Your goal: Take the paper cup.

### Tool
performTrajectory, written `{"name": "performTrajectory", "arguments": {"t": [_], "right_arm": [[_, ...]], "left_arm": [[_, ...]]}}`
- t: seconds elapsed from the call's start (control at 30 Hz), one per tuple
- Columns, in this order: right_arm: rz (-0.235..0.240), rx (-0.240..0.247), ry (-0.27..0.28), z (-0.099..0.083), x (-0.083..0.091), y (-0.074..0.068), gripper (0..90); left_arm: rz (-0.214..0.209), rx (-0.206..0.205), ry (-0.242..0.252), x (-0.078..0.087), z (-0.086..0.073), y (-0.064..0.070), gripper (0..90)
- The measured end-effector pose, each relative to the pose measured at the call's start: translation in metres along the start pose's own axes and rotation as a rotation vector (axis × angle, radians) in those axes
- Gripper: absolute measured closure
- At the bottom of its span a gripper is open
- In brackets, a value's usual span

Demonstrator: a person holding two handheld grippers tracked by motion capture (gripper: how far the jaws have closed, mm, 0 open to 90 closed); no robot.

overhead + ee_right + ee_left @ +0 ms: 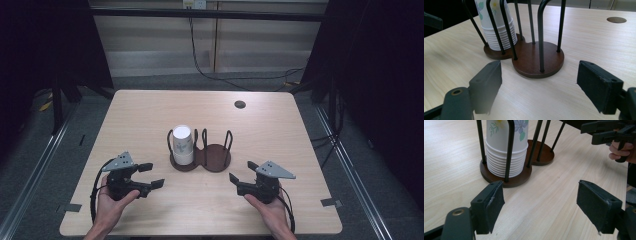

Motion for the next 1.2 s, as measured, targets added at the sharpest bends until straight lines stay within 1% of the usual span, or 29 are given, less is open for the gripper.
{"name": "performTrajectory", "arguments": {"t": [0.03, 0.1, 0.13, 0.2, 0.27, 0.33, 0.4, 0.5, 0.53, 0.57, 0.6, 0.7, 0.77, 0.8, 0.87, 0.9, 0.97, 1.0, 1.07, 1.1, 1.17, 1.2], "right_arm": [[-0.008, 0.005, -0.003, 0.000, 0.001, 0.000, 19.6], [-0.003, 0.003, -0.002, 0.001, 0.003, 0.000, 19.5], [0.016, -0.009, 0.002, 0.003, 0.006, -0.001, 19.4], [0.022, -0.016, 0.005, 0.004, 0.009, -0.002, 19.4], [0.030, -0.011, 0.004, 0.004, 0.011, -0.003, 19.4], [0.031, -0.004, 0.002, 0.004, 0.012, -0.004, 19.4], [0.045, -0.013, -0.004, 0.003, 0.013, -0.006, 19.6], [0.051, -0.005, -0.013, 0.001, 0.012, -0.007, 20.0], [0.060, -0.003, -0.023, 0.000, 0.012, -0.009, 20.7], [0.085, -0.020, -0.025, 0.000, 0.012, -0.012, 23.0], [0.098, -0.024, -0.026, 0.000, 0.012, -0.014, 23.2], [0.106, -0.023, -0.023, 0.000, 0.013, -0.018, 22.3], [0.120, -0.026, -0.033, -0.001, 0.013, -0.021, 22.0], [0.121, -0.019, -0.035, -0.001, 0.012, -0.022, 21.5], [0.124, -0.013, -0.039, -0.001, 0.013, -0.023, 21.3], [0.123, -0.011, -0.041, -0.001, 0.013, -0.023, 21.1], [0.131, -0.013, -0.048, -0.002, 0.013, -0.024, 22.0], [0.131, -0.013, -0.048, -0.002, 0.013, -0.024, 22.0], [0.139, -0.014, -0.059, -0.003, 0.013, -0.025, 21.9], [0.142, -0.009, -0.059, -0.003, 0.014, -0.025, 21.9], [0.138, -0.001, -0.062, -0.003, 0.014, -0.025, 21.7], [0.138, -0.001, -0.062, -0.003, 0.014, -0.025, 21.7]], "left_arm": [[0.002, 0.002, -0.004, 0.000, 0.000, 0.000, 21.9], [0.003, 0.004, 0.002, -0.001, 0.001, 0.001, 21.9], [0.003, -0.003, -0.009, -0.001, 0.000, 0.001, 22.1], [0.005, -0.007, -0.020, -0.001, 0.001, 0.001, 22.1], [0.005, -0.001, -0.021, -0.001, 0.002, 0.002, 22.1], [0.008, -0.003, -0.026, 0.000, 0.003, 0.002, 22.1], [-0.004, 0.001, -0.015, 0.002, 0.006, 0.004, 22.1], [-0.016, 0.002, -0.023, 0.003, 0.008, 0.006, 22.1], [-0.011, -0.005, -0.034, 0.004, 0.008, 0.006, 22.1], [-0.015, -0.001, -0.032, 0.004, 0.010, 0.009, 22.5], [-0.015, -0.001, -0.032, 0.004, 0.010, 0.009, 24.8], [-0.007, -0.016, -0.050, 0.003, 0.011, 0.013, 25.6], [-0.006, -0.026, -0.070, 0.003, 0.013, 0.014, 25.6], [-0.006, -0.028, -0.068, 0.003, 0.016, 0.014, 26.1], [-0.021, -0.034, -0.093, 0.001, 0.019, 0.015, 26.9], [-0.018, -0.043, -0.114, 0.000, 0.018, 0.014, 27.3], [-0.024, -0.044, -0.122, -0.001, 0.019, 0.015, 27.3], [-0.025, -0.046, -0.125, -0.001, 0.020, 0.014, 27.3], [-0.022, -0.039, -0.111, -0.001, 0.024, 0.014, 27.0], [-0.019, -0.047, -0.122, 0.001, 0.028, 0.013, 27.1], [-0.015, -0.046, -0.123, 0.002, 0.030, 0.012, 28.2], [-0.020, -0.039, -0.118, 0.002, 0.032, 0.013, 28.2]]}}
Point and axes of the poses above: each handheld gripper's, and its own axes: x roughly backward along the jaws, z roughly out of its top, y roughly to its right, the point moved 9 cm from there along -x, roughly forward along the jaws, and after that the axes turned 4 degrees about -z, right-handed, at the moved point
